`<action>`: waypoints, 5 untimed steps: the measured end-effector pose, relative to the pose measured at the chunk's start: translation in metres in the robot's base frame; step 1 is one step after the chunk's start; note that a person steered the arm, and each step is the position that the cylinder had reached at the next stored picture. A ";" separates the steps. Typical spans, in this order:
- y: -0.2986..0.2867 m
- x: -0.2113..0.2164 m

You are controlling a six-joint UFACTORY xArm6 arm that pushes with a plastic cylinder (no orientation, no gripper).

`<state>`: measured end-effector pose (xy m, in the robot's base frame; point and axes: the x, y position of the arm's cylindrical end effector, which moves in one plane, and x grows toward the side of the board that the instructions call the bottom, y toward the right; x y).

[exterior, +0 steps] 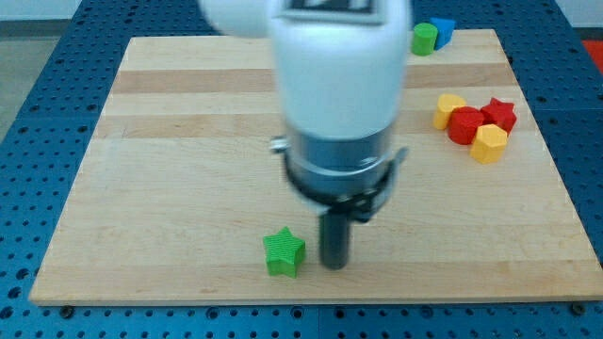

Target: Push the blue triangle towards the center of the board

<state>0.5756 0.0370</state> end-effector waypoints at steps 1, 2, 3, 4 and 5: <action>0.058 -0.025; 0.148 -0.040; 0.247 -0.056; 0.307 -0.070; 0.309 -0.074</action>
<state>0.5019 0.3455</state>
